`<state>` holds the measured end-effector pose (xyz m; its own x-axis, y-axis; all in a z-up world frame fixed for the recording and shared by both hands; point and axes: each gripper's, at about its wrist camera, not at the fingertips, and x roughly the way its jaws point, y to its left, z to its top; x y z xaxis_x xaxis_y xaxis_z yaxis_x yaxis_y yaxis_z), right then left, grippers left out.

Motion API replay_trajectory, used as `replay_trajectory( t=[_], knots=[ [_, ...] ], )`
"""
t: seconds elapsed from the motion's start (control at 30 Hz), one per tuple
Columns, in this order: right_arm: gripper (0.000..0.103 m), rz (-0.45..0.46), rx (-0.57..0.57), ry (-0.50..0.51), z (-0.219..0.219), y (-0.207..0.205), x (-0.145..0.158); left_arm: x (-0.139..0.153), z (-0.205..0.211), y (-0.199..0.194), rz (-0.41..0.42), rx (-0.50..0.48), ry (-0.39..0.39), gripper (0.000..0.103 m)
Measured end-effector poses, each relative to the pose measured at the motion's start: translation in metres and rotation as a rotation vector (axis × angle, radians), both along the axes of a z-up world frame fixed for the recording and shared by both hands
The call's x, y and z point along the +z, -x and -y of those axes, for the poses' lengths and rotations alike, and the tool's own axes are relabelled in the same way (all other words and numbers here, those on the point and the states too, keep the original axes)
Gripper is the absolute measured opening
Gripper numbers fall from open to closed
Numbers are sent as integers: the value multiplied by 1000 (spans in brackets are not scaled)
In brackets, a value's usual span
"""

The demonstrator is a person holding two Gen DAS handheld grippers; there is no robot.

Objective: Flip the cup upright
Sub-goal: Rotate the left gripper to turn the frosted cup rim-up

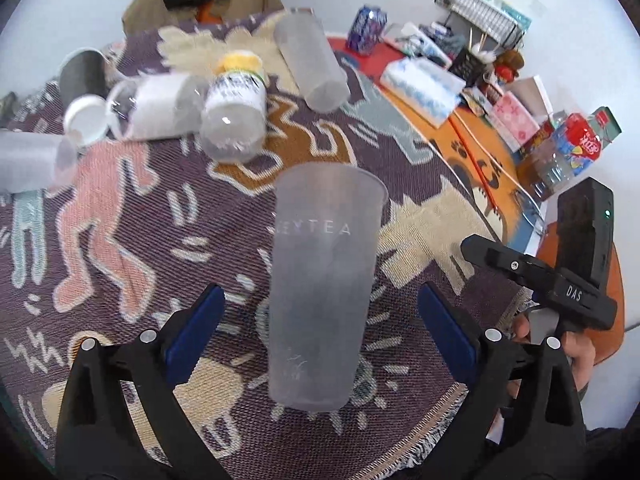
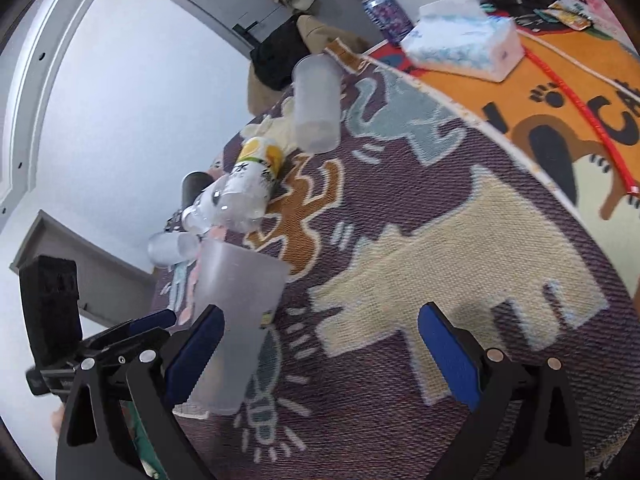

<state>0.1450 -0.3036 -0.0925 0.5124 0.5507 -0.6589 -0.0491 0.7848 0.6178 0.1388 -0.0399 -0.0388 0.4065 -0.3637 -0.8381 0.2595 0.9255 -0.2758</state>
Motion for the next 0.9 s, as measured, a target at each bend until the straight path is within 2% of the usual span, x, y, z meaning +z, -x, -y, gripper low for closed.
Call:
replay_trajectory(
  t=[0.33, 0.57, 0.73, 0.9],
  knots=[
    [95, -74, 77, -121, -28, -21, -3, 11, -40, 23, 159, 149, 69, 97],
    [95, -134, 101, -169, -46, -47, -14, 17, -78, 42, 257, 285, 64, 97],
    [95, -166, 142, -183, -63, -61, -20, 17, -103, 54, 288, 364, 76, 97],
    [95, -182, 165, -178, -81, -71, -25, 13, -118, 62, 286, 407, 73, 97]
  ],
)
